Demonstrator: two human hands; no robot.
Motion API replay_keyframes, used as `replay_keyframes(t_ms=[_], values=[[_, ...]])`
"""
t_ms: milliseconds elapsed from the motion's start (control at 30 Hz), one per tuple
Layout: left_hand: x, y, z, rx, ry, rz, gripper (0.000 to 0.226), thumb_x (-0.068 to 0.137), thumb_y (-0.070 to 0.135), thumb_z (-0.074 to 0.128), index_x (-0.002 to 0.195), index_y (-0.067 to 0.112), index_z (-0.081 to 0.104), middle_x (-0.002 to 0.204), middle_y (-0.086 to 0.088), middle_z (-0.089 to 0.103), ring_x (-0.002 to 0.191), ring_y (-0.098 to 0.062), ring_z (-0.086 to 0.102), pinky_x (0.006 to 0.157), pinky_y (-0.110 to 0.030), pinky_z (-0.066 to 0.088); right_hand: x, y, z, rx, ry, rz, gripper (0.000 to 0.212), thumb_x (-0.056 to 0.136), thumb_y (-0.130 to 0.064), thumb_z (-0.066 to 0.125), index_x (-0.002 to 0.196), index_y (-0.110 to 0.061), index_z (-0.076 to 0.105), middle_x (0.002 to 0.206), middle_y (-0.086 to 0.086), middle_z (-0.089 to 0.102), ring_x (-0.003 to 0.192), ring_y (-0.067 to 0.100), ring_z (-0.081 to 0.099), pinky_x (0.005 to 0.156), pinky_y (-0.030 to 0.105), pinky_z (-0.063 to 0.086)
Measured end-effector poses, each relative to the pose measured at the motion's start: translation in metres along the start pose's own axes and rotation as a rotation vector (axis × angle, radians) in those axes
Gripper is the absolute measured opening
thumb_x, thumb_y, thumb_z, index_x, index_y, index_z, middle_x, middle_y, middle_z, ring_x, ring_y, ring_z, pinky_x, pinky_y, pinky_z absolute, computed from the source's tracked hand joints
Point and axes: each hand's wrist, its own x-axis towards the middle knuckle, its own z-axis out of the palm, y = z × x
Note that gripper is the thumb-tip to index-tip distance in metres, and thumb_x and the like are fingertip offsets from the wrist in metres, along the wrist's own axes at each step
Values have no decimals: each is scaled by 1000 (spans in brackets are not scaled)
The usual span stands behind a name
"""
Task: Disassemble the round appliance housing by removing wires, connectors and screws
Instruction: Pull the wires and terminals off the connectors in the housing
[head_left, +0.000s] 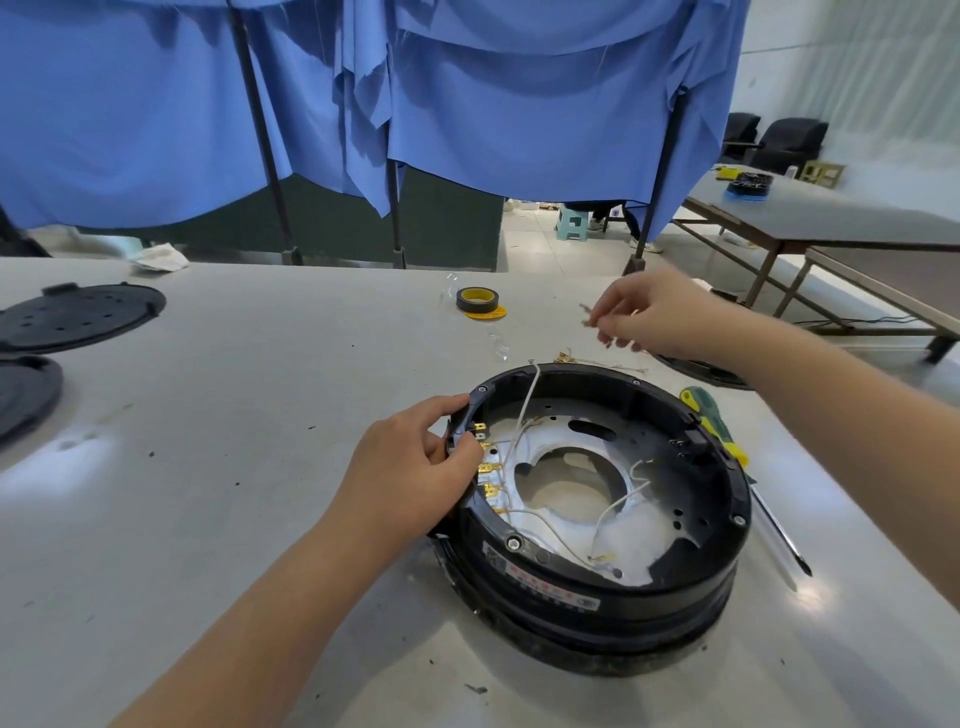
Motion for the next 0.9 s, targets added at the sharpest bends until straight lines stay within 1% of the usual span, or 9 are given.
replay_keyframes(t_ms=[133, 233, 367, 467, 533, 633, 767, 833, 900], values=[[-1, -1, 0, -8, 5, 16, 30, 83, 23, 56, 110, 34, 65, 39, 6, 37, 40, -8, 35, 48, -13, 36, 25, 12, 27, -217, -34, 42, 13, 90, -9, 59, 92, -14, 71, 79, -7, 63, 69, 7, 55, 57, 17, 40], [0, -1, 2, -22, 9, 14, 35, 77, 32, 51, 110, 35, 65, 40, 6, 36, 40, -8, 33, 48, -14, 37, 36, 23, 35, -308, -83, 113, 16, 88, -6, 59, 95, -9, 74, 89, 2, 67, 80, 16, 57, 71, 24, 43], [1, -3, 3, -38, 12, -13, 39, 74, 37, 48, 110, 36, 65, 42, 2, 39, 42, -9, 35, 49, -21, 41, 43, 30, 39, -312, -103, 153, 12, 86, -8, 65, 93, -7, 75, 94, 9, 70, 77, 17, 57, 71, 26, 44], [1, -3, 3, -35, 19, -14, 38, 74, 36, 48, 108, 36, 65, 42, 2, 39, 41, -9, 35, 49, -20, 40, 44, 32, 42, -265, -86, 157, 14, 86, -9, 65, 97, -6, 74, 101, 11, 70, 83, 20, 59, 74, 28, 46], [1, -2, 3, -36, 24, -13, 38, 75, 36, 48, 109, 35, 65, 42, 2, 39, 41, -8, 35, 49, -17, 39, 42, 33, 41, -231, -11, 131, 18, 88, -10, 61, 102, -8, 73, 105, 9, 70, 88, 19, 59, 78, 27, 46], [1, -2, 3, -40, 20, -19, 38, 76, 36, 48, 110, 36, 65, 42, 2, 39, 41, -9, 35, 49, -16, 39, 28, 24, 32, -165, 185, 55, 23, 91, -14, 54, 108, -16, 69, 109, 3, 67, 92, 16, 57, 81, 27, 44], [1, -2, 3, -34, 16, -33, 37, 76, 36, 48, 109, 36, 65, 43, -1, 41, 42, -10, 36, 52, -22, 42, -9, -8, 24, -40, 367, -151, 9, 88, -18, 59, 92, -24, 65, 91, -8, 65, 77, 2, 57, 66, 14, 40], [0, -1, 3, -27, 13, -43, 36, 76, 36, 48, 108, 37, 65, 45, -7, 45, 42, -10, 38, 54, -28, 45, -33, -26, 24, -10, 332, -232, 5, 86, -22, 64, 85, -27, 64, 84, -14, 64, 74, 1, 59, 64, 12, 41], [1, 0, 2, -21, 14, -46, 37, 76, 36, 48, 109, 37, 65, 49, -11, 50, 43, -11, 41, 56, -29, 46, -57, -42, 26, 7, 196, -296, 7, 83, -26, 68, 81, -31, 63, 79, -14, 65, 71, 2, 60, 60, 9, 43]])
